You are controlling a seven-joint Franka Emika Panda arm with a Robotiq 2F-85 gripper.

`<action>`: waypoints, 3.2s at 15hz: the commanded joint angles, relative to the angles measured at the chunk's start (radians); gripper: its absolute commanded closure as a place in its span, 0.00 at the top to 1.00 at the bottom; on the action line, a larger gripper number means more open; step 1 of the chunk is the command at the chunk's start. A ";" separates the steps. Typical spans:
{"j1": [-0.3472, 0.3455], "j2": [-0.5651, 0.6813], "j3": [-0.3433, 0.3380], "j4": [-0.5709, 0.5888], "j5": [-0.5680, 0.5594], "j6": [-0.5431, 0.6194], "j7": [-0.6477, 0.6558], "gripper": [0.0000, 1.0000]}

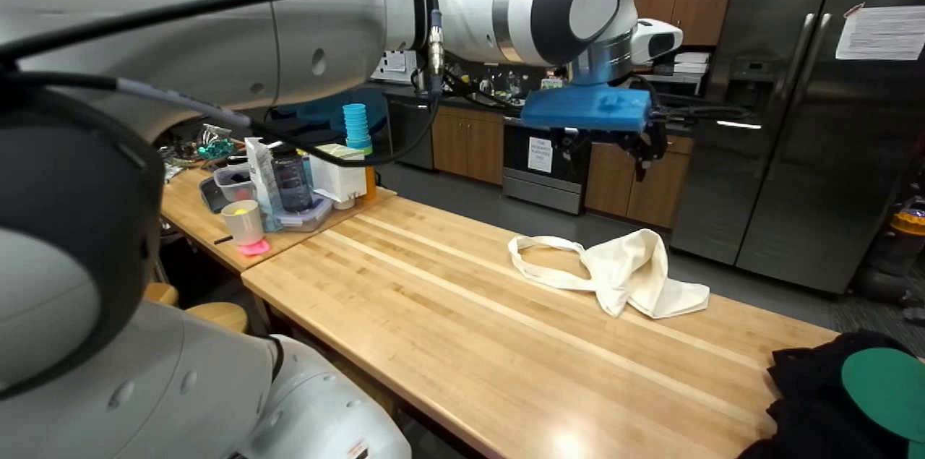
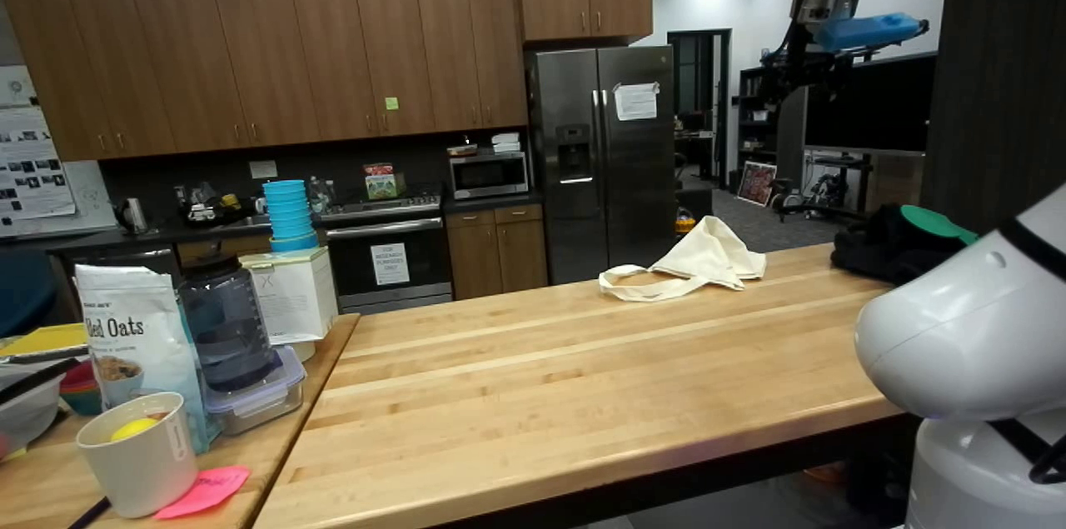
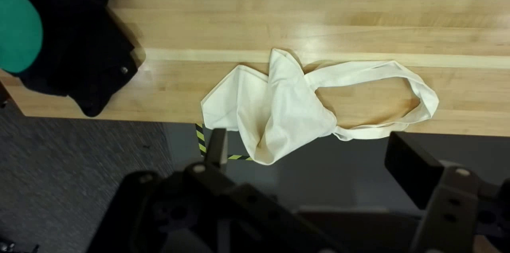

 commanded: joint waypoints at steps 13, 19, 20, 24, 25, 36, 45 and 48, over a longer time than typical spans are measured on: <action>-0.005 0.166 0.024 0.155 -0.012 0.011 -0.015 1.00; -0.006 0.166 0.024 0.156 -0.012 0.011 -0.015 1.00; -0.005 0.175 0.024 0.161 -0.014 0.009 -0.017 1.00; -0.002 0.222 0.020 0.189 -0.007 0.011 -0.023 1.00; -0.001 0.240 0.019 0.200 -0.002 0.010 -0.024 1.00; -0.004 0.512 0.036 0.371 0.100 0.034 -0.009 1.00; -0.024 0.584 0.046 0.364 0.087 0.037 -0.011 1.00; -0.025 0.585 0.046 0.369 0.087 0.036 -0.011 1.00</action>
